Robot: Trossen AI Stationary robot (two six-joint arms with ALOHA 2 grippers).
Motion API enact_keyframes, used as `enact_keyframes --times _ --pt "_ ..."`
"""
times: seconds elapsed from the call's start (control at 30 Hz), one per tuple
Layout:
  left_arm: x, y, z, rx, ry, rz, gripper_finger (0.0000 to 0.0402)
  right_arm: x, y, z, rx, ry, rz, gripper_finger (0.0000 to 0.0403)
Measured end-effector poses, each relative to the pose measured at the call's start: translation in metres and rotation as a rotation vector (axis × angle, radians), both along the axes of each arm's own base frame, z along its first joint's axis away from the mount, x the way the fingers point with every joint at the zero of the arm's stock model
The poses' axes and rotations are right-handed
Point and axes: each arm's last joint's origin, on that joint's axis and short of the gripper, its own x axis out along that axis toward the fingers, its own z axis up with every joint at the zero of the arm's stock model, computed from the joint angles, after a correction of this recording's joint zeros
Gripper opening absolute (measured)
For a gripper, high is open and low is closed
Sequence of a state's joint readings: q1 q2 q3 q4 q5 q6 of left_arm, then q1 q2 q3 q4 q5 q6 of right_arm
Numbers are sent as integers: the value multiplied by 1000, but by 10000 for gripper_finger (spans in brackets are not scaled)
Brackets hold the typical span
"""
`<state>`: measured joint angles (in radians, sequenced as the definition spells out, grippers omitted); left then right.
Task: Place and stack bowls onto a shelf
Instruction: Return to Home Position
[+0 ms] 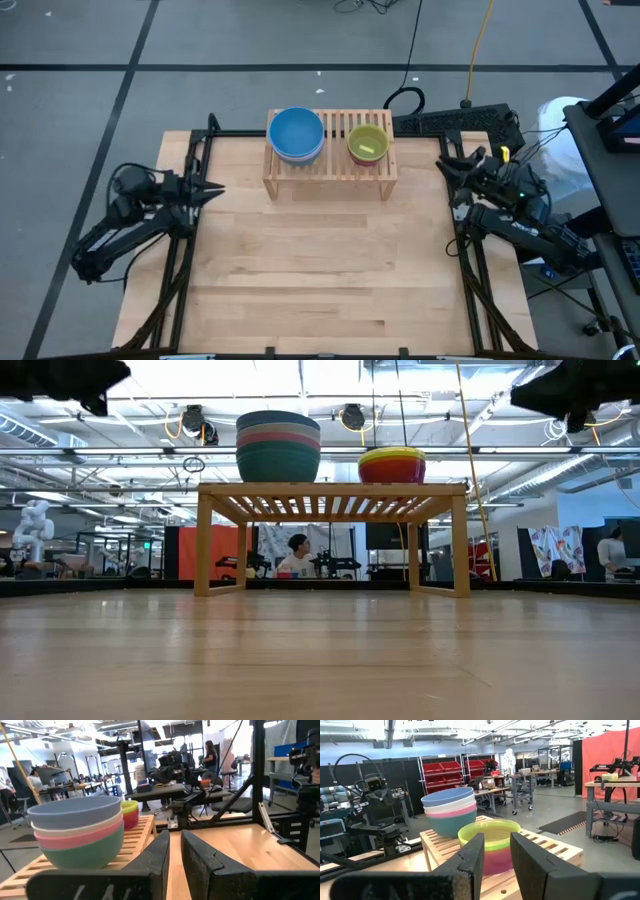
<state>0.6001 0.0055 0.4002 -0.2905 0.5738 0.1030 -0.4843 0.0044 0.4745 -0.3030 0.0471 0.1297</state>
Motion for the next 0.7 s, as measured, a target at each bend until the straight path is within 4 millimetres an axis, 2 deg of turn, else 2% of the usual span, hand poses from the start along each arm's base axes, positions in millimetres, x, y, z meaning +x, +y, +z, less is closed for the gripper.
enact_keyframes --times 0.4,0.7 --pt "21 14 -43 21 7 9 53 26 -14 -52 33 12 1 87" --pt "30 26 -76 -22 36 163 53 35 -18 -80 45 36 1 86"
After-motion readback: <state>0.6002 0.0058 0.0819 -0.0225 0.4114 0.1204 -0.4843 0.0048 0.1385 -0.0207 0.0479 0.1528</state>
